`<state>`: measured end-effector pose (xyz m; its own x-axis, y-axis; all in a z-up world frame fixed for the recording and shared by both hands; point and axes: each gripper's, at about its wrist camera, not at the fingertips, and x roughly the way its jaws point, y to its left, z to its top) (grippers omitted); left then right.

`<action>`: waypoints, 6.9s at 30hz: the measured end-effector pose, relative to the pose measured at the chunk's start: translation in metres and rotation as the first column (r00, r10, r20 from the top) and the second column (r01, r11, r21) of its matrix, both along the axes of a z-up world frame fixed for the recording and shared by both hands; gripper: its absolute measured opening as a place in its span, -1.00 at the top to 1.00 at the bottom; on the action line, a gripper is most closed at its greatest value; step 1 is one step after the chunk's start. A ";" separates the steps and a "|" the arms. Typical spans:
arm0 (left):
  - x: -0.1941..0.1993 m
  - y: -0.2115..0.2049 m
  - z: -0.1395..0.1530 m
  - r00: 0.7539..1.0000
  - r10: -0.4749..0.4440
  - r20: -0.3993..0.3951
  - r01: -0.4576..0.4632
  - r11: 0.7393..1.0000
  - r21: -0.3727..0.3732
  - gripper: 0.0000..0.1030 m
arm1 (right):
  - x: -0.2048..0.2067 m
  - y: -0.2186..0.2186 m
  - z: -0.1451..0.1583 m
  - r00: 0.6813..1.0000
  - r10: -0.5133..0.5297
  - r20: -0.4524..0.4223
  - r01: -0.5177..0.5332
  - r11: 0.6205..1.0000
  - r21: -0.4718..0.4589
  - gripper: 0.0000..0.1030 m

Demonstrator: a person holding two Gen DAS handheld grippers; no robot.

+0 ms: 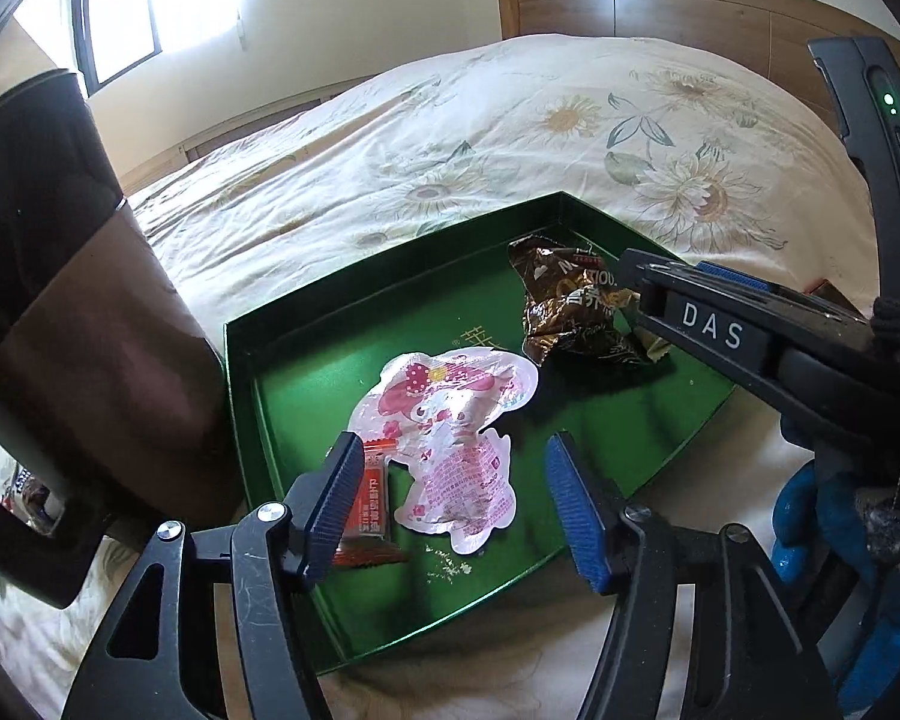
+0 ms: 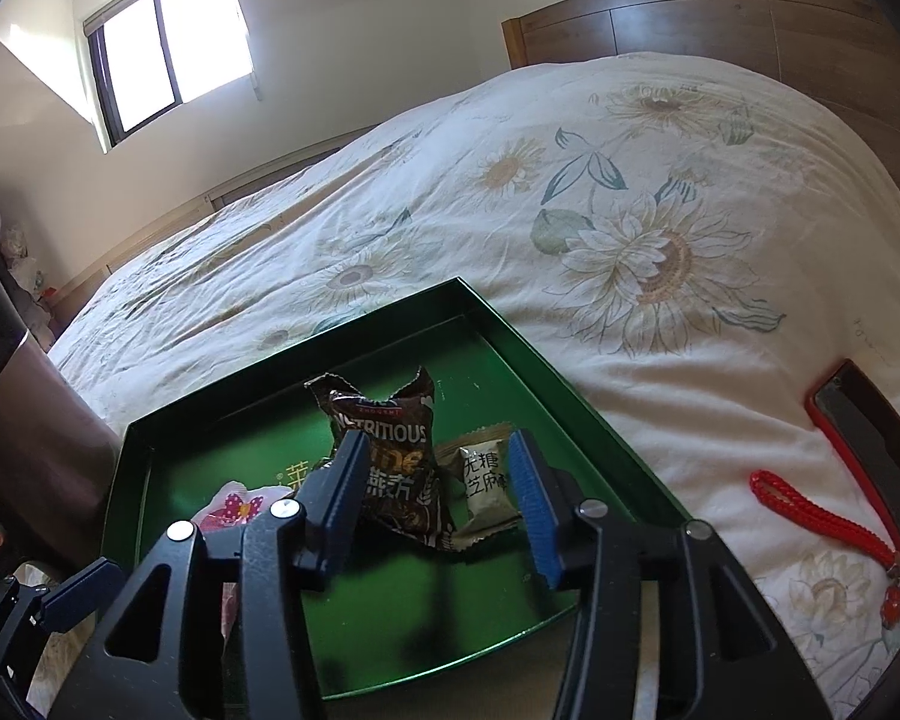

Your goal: Organize snacks

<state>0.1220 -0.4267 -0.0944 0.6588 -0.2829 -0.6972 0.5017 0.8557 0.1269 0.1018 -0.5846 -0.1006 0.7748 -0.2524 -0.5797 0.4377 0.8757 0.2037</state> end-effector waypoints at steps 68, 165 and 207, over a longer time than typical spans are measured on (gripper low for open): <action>-0.160 0.419 0.064 0.905 0.424 0.037 -0.418 0.902 -0.110 -0.45 | -0.152 0.335 0.061 0.925 0.308 -0.223 -0.329 0.942 -0.065 -1.00; 0.022 0.475 -0.055 0.873 0.487 -0.032 -0.478 0.866 0.149 0.16 | 0.214 0.446 -0.042 0.789 0.359 -0.498 -0.410 0.912 0.009 -1.00; -0.007 0.496 -0.023 0.857 0.509 -0.076 -0.512 0.858 -0.023 0.22 | 0.039 0.443 -0.002 0.764 0.441 -0.471 -0.495 0.869 0.012 -1.00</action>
